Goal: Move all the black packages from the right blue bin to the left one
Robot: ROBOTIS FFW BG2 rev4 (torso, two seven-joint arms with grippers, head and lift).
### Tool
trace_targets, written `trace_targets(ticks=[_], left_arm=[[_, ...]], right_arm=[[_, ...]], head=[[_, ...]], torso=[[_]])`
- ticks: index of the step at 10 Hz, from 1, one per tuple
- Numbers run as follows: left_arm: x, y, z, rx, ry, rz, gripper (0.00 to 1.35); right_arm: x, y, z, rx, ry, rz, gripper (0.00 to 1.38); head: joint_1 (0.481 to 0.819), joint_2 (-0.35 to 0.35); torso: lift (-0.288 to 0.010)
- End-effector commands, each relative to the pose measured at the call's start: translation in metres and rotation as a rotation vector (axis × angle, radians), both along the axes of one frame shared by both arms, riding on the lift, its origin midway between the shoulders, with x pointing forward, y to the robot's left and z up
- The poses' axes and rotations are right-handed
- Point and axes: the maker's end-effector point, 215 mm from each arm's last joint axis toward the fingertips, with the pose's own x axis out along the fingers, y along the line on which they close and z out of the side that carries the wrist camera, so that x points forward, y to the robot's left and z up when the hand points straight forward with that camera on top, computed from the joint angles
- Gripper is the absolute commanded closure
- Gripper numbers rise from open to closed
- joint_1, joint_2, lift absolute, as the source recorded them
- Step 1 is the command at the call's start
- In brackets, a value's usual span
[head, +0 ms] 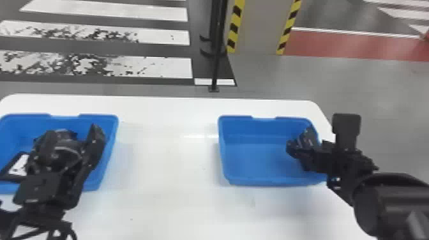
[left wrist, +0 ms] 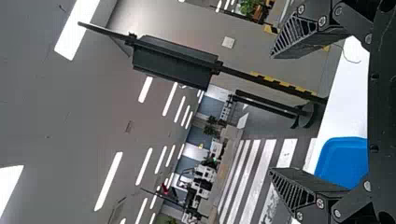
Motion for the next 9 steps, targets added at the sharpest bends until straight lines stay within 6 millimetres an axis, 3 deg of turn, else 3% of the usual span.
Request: trace_targets(ticks=[1,5,9], left_arm=[[0.000,0.001,0.000,-0.003,-0.003,0.003,0.22],[-0.001,-0.001,-0.001,-0.012,-0.002,-0.002,0.22],[-0.002,0.001,-0.005,-0.057,-0.002,0.004,0.22]], right_arm=[[0.001,0.004,-0.001,0.001,0.003,0.006,0.13],[0.003,0.014,-0.002,0.005,0.007,0.025,0.13],[-0.002,0.019,-0.012,0.012,0.050,0.023,0.23]], head=[[0.695,-0.137],[0.695,-0.125],[0.695,-0.121]], torso=[[-0.169],[-0.169],[-0.169]])
